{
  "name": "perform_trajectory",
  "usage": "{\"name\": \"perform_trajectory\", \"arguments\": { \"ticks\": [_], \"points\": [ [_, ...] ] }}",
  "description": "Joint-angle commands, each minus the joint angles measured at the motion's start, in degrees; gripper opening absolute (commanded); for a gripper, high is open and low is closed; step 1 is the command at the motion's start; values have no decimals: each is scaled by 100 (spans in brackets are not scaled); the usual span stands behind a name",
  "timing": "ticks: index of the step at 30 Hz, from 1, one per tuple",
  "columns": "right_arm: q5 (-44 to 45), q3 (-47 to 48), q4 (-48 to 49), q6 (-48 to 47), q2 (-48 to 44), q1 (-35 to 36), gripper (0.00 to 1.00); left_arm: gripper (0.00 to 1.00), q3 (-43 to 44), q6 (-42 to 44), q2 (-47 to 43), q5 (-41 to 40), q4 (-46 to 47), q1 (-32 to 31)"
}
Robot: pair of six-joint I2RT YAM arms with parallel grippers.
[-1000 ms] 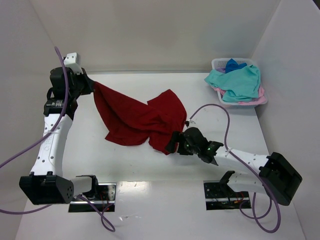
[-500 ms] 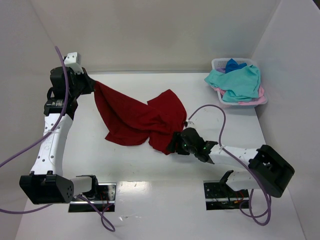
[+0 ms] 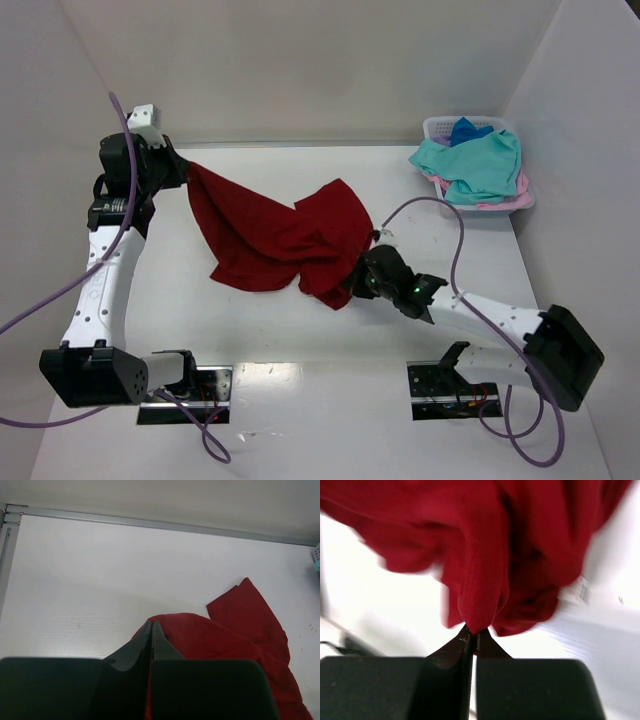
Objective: Fold and stack the t-shirts
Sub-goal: Flatten out the tshirt
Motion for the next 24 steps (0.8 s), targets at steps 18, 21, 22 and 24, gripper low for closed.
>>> {"name": "perform_trajectory", "arguments": {
  "ticks": [18, 21, 22, 24],
  "points": [
    [1467, 4484, -1035, -2216, -184, -697, 0, 0, 888, -47, 82, 249, 163, 151],
    [1836, 5116, -1035, -2691, 54, -942, 0, 0, 1134, -47, 82, 135, 101, 151],
    [1837, 5250, -1035, -2848, 115, -1031, 0, 0, 1292, -47, 82, 74, 49, 151],
    [1907, 5522, -1035, -2937, 185, -1198, 0, 0, 1460, -47, 30, 12, -4, 151]
  ]
}}
